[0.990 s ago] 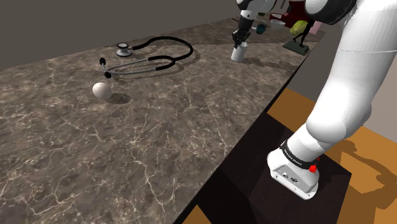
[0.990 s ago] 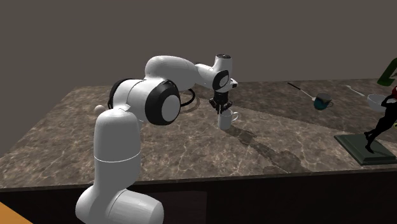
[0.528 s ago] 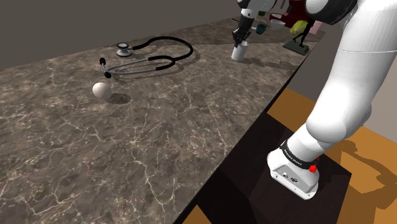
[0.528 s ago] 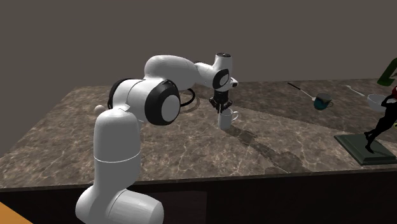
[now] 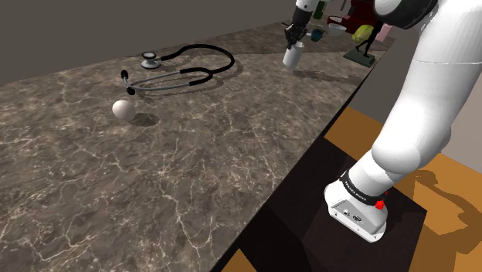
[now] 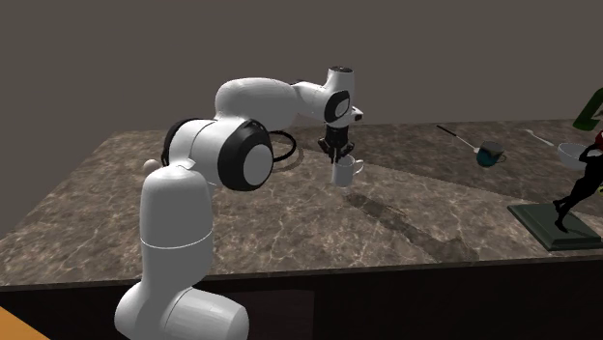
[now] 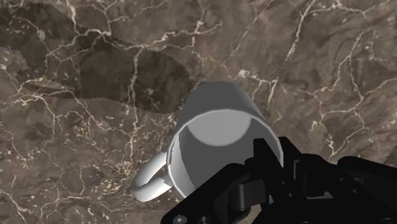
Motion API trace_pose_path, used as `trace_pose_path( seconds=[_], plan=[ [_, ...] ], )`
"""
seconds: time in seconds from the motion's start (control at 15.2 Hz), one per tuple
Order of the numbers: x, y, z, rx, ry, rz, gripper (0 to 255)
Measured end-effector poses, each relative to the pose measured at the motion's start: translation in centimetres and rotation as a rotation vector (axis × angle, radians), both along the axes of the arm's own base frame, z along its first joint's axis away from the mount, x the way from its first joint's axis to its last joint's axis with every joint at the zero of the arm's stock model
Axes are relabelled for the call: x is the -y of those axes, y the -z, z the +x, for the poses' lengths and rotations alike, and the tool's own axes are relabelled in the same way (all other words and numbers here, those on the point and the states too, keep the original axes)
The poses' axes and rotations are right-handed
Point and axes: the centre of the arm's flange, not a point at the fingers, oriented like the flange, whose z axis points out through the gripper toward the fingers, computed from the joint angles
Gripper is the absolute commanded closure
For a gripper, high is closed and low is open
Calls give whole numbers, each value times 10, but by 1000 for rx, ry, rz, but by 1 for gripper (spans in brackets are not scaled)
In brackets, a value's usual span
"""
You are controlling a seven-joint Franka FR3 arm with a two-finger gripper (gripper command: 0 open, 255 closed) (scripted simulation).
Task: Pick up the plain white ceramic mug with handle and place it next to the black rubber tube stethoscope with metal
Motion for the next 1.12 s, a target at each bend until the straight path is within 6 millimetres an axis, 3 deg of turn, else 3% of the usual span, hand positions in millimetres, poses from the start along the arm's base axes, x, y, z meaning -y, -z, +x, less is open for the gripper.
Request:
trace_pose_path(
  seconds=[1.12],
  plan=[
    [0,-90,-1,0,0,0,255]
  ],
)
